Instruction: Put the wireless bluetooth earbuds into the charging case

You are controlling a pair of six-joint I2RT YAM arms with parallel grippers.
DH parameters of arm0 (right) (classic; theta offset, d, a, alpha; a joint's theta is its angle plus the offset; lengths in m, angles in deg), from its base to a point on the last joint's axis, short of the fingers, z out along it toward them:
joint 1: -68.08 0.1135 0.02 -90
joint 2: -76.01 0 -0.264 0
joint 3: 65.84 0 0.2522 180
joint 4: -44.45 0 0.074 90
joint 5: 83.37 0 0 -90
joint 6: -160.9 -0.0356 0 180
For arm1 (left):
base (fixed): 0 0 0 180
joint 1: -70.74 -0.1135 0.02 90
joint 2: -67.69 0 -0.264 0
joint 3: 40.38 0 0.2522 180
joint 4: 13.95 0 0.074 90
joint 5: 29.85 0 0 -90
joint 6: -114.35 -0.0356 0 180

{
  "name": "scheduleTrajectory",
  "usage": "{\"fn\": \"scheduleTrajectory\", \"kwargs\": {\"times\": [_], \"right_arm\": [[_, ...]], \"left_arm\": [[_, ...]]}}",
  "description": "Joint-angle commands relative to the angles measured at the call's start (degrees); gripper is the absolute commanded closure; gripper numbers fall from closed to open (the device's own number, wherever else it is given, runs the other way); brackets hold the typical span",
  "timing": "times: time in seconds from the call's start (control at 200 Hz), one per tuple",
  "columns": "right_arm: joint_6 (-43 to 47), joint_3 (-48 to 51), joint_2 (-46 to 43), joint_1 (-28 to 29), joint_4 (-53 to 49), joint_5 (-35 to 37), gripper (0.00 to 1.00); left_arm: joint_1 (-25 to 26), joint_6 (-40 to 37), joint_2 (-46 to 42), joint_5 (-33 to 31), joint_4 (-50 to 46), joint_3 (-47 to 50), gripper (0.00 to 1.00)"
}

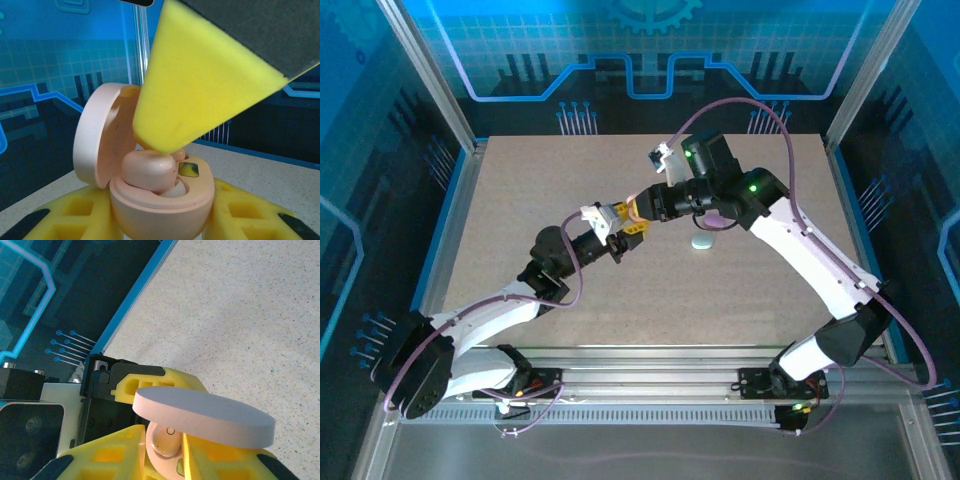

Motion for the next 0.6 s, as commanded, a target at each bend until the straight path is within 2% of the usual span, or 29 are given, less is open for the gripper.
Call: {"fn": "scheduleTrajectory", "kwargs": {"times": [0.0,0.315,0.595], "right_arm": [[1.45,-1.34,-0.82,0.67,-1.99,1.54,0.71],[1.60,-1.64,-3.76,0.59,-0.35,0.58,0.67],[1.29,-0.70,-3.04,0.50,0.68,-0.64,0.76]], "left_arm": [[0.52,-0.01,-1.33,0.06,4.00,-0.04,0.69],[0.55,-0.24,-1.43,-0.11,3.67,0.37,0.69],[0.52,-0.11,-1.46,1.19,3.76,0.23,0.69]]}}
